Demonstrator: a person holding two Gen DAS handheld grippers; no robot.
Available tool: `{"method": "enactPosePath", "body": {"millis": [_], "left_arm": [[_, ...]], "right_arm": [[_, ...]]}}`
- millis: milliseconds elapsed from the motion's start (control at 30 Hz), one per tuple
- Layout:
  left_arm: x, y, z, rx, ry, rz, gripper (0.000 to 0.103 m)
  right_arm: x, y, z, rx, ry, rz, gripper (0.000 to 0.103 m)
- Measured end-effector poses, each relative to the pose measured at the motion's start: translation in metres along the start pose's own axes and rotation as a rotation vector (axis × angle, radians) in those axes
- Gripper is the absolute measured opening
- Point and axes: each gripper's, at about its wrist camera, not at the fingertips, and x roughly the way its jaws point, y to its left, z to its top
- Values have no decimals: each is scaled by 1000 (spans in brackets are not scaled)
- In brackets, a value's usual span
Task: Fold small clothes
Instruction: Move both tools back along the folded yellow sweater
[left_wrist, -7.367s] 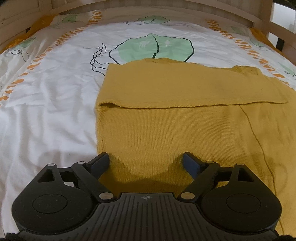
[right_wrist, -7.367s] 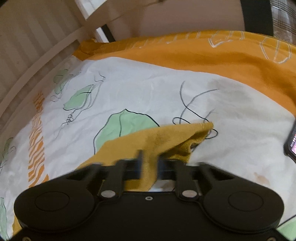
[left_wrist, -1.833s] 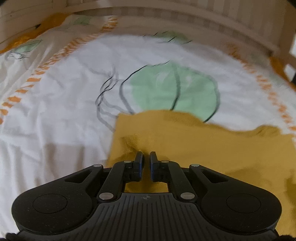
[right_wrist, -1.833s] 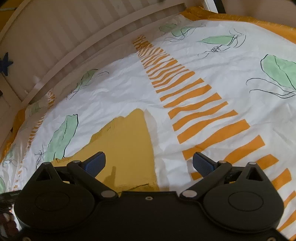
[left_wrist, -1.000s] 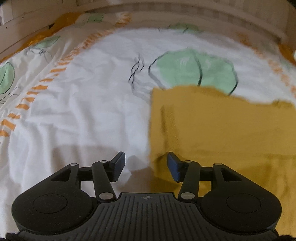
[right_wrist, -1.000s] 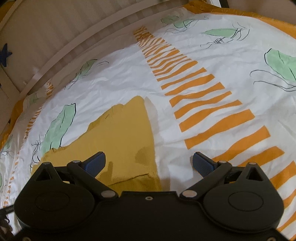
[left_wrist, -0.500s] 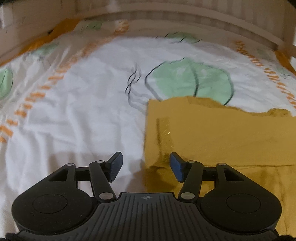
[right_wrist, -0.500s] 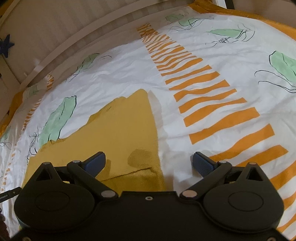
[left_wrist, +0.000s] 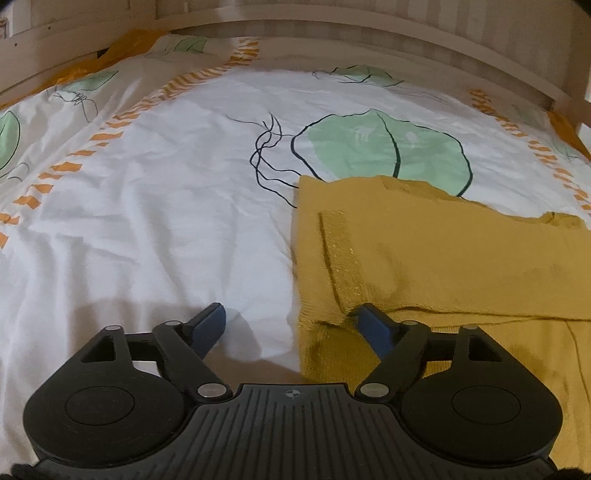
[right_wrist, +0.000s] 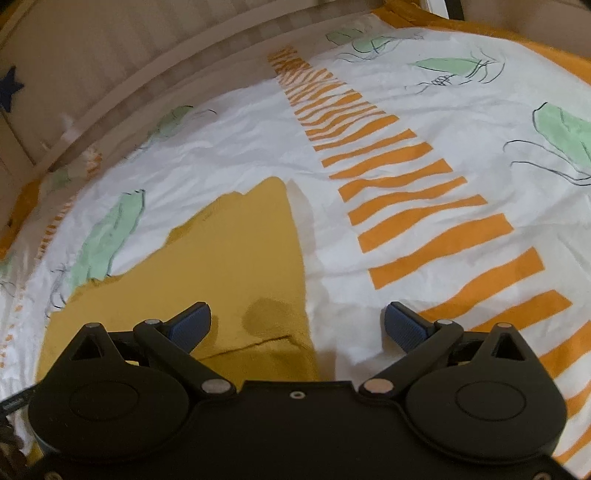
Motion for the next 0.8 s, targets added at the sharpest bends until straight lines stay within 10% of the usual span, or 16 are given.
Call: {"method": "enactPosePath", "body": {"millis": [267,800], "left_arm": [[3,0,-8,2,-39,-10,89],[-12,6,-12,-12,14,-79,91]], "right_arm": [[2,-49,7,316,18,202,101],[5,-26,1,124,15,141,103]]}}
